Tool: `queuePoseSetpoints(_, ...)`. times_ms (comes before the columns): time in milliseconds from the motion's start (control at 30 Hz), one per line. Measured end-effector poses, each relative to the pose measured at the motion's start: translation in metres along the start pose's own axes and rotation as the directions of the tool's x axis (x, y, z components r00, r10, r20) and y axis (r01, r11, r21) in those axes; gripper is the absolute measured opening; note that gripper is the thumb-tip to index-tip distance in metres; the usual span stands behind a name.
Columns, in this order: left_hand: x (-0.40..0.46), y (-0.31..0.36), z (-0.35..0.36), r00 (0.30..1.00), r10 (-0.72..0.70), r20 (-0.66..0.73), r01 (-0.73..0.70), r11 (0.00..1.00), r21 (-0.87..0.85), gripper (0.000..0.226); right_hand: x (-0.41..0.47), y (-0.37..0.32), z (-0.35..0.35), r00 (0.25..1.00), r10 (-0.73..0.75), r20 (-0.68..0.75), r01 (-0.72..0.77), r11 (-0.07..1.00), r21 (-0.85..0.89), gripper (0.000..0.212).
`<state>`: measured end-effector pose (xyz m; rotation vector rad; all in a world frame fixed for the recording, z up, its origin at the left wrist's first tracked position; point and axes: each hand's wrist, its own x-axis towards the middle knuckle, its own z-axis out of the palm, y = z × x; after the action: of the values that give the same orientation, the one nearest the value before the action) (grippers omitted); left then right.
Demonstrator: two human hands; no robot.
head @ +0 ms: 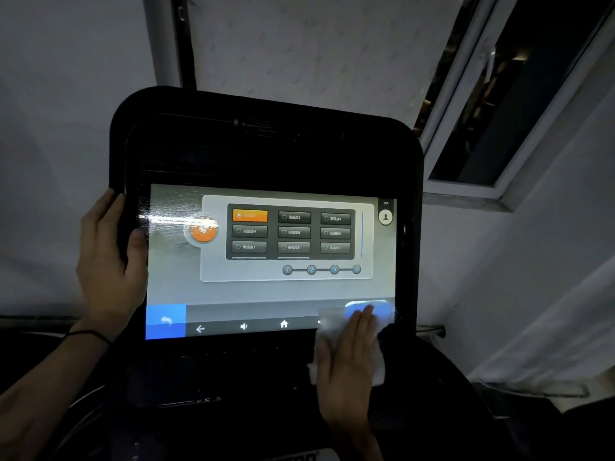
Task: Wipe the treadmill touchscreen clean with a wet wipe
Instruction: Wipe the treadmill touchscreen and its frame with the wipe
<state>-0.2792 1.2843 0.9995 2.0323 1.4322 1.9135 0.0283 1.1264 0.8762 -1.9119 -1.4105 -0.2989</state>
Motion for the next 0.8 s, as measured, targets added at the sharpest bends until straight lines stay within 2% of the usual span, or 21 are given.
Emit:
queuePoseSetpoints(133,-0.001,0.003,0.0,1.0,-0.003,-0.001,0.003,1.0,0.008,0.048,0.0,-0.017,0.004,0.992,-0.092,0.087,0.096,0.995,-0.038,0.079)
queuePoseSetpoints(267,-0.001,0.006,-0.001,1.0,-0.001,0.005,0.001,1.0,0.008,0.048,0.042,-0.004,-0.013,0.999,-0.041,0.035,0.042,0.998,-0.055,0.078)
queuePoseSetpoints(367,-0.001,0.004,0.0,1.0,-0.007,0.008,0.007,1.0,0.015,0.048,0.026,0.009,-0.014,0.999,0.04,0.015,-0.039,0.997,-0.063,0.079)
queuePoseSetpoints(533,-0.001,0.003,0.0,0.999,-0.033,0.007,0.033,0.999,0.027,0.049,0.0,-0.019,0.003,0.977,-0.169,0.134,0.176,0.983,-0.044,0.08)
queuePoseSetpoints(667,-0.001,0.003,-0.001,1.0,-0.01,0.014,0.009,1.0,0.026,0.05,0.051,-0.012,-0.01,0.993,-0.1,0.06,0.103,0.993,-0.062,0.079)
queuePoseSetpoints(800,-0.001,0.003,0.0,0.999,-0.038,0.009,0.037,0.999,0.04,0.052,0.022,0.008,-0.012,0.996,-0.069,0.048,0.072,0.995,-0.074,0.081)
